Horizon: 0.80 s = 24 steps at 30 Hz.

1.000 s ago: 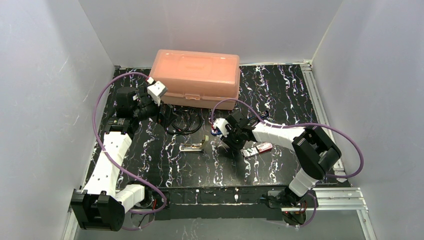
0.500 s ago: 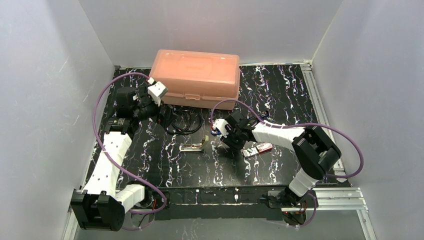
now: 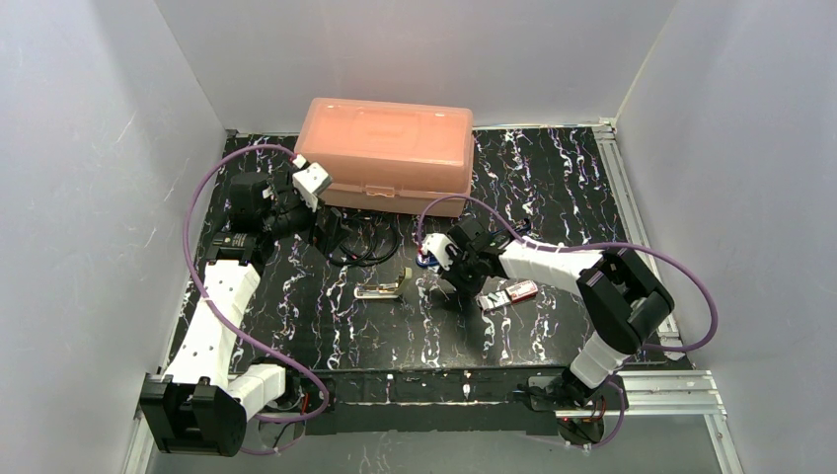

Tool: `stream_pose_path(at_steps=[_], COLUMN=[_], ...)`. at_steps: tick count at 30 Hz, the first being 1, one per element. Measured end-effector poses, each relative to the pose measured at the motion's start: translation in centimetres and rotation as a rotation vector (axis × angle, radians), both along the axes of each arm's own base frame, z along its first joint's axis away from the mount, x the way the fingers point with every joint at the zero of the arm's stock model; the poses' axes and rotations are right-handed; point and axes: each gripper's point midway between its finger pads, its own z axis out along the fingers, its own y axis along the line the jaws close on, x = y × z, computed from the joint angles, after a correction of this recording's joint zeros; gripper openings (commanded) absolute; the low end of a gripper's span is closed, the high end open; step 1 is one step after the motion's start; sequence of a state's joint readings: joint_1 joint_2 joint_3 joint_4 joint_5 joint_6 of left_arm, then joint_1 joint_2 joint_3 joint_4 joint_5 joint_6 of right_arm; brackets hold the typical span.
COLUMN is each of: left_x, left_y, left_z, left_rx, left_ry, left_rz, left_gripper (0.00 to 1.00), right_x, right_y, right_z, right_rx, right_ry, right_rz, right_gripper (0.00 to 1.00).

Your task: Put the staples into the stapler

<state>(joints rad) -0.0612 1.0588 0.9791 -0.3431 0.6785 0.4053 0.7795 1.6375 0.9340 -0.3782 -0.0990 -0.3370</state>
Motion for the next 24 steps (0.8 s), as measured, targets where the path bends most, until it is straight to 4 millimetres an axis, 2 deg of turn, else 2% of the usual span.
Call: stream_pose_path(at_steps=[4, 7, 13, 18, 24], left_x=[-0.5, -1.2, -2.4, -3.5, -4.4], left_y=[-0.6, -1.2, -3.8, -6.8, -9.8], left_z=[0.1, 0.1, 1.1, 2.9, 3.8], left_rx=[-0.020, -0.043, -0.080, -0.126, -0.216], left_ry=[0.010, 0.026, 0.047, 0.057, 0.118], left_rz=[-0.038, -0.076, -0.200, -0.338, -0.442], left_gripper=[0.94, 0.90, 0.79, 0.56, 0.56], right_x=[0.3, 0.7, 0.4, -0.2, -0.5], right_y=[-0.1, -0.1, 1.3, 3.6, 5.5], right_z=[0.3, 1.6, 7.0, 12.6, 18.0], right_rx=[0.016, 0.055, 0.198, 0.324, 0.431], right_ry=[-0.005, -0.032, -0.120, -0.159, -0.194], right_rz=[0.022, 0.055, 0.184, 0.326, 0.424], right_gripper=[0.12, 0.12, 0.13, 0.15, 0.15])
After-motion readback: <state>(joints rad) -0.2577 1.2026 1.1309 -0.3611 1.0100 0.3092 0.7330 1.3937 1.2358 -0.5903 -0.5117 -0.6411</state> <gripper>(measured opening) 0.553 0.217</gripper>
